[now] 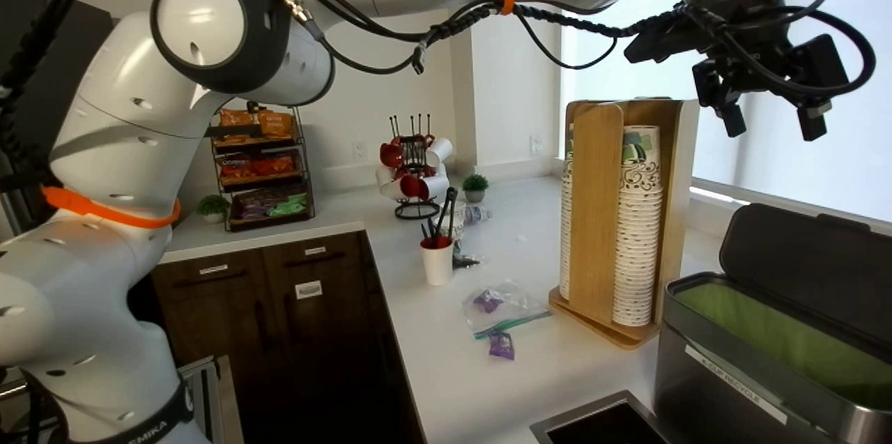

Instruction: Close the lid on the bin

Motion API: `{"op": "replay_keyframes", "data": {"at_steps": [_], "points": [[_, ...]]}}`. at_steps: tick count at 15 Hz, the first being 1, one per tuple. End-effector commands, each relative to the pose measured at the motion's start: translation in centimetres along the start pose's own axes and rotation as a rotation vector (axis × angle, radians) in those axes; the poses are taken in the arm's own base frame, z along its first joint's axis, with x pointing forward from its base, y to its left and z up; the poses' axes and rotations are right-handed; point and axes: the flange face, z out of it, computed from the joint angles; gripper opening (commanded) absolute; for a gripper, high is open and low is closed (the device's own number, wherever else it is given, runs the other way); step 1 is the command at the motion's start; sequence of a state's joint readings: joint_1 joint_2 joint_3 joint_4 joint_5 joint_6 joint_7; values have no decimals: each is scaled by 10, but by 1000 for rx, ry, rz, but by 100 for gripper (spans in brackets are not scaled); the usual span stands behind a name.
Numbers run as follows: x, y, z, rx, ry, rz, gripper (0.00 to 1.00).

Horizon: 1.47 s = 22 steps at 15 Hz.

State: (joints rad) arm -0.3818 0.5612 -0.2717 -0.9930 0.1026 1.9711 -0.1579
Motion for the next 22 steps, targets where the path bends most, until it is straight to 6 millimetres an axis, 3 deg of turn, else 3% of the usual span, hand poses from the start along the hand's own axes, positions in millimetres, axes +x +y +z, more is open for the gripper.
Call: {"op": "replay_keyframes", "data": {"at_steps": [1,3,7,12,15,17,18,22], "points": [[11,-2,14,-22,36,-26,100],[5,-2,9,-11,21,-8,100],[13,-4,19,-11,43,-21,100],[17,-3,40,4,-1,-240,100],[9,11,62,82,-86,-368,100],[2,17,72,89,-153,-312,100],[3,12,64,60,-120,-320,100],[5,18,75,83,-110,-291,100]]}}
